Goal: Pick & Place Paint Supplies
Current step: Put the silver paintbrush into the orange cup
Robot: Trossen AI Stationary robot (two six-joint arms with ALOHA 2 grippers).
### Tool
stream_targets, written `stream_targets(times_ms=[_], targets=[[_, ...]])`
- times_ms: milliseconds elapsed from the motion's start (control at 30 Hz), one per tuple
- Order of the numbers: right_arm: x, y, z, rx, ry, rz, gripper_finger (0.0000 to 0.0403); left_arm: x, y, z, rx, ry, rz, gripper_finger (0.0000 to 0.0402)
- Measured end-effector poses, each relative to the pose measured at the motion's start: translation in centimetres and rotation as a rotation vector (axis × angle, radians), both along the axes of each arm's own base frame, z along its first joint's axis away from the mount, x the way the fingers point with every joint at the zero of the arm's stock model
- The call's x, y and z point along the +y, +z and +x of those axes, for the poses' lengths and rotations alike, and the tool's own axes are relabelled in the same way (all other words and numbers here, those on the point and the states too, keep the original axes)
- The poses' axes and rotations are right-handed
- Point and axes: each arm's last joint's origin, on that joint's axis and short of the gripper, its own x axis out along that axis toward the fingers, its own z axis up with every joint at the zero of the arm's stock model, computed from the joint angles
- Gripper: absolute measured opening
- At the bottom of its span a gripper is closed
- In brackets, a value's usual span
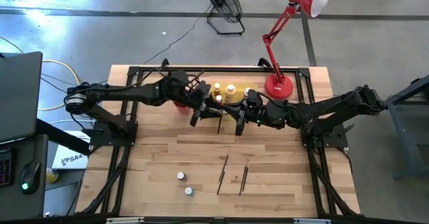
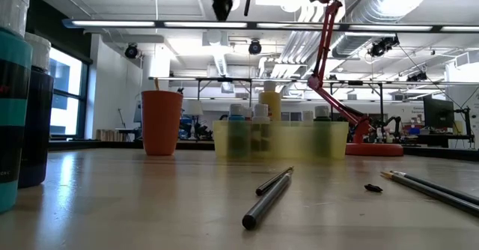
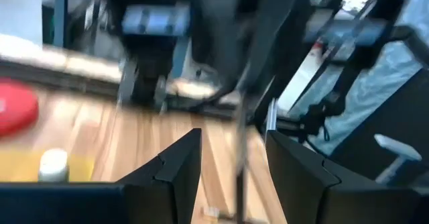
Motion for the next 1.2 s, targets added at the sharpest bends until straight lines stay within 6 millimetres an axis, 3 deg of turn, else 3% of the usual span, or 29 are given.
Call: stream_targets(times_ms=[233,600,967,1200], targets=[[0.0,0.0,0.0,0.0,0.0,0.0,0.0004,0.0,0.0,1.5,0.051,-0.012,0.013,0.0164],[0.0,0.0,0.0,0.007,0.0,-0.018,0.0004,0.0,0.1,1.5,0.05,-0.012,0.012,0.016],[0.0,0.0,0.0,0.008,0.0,-0.019,0.0004,0.0,0.1,1.5,0.049,-0.013,0.01,0.0064],[0.0,0.0,0.0,0.009,-0.002,-0.019,0.0004,0.0,0.1,1.5,0.047,-0.013,0.011,0.0026]])
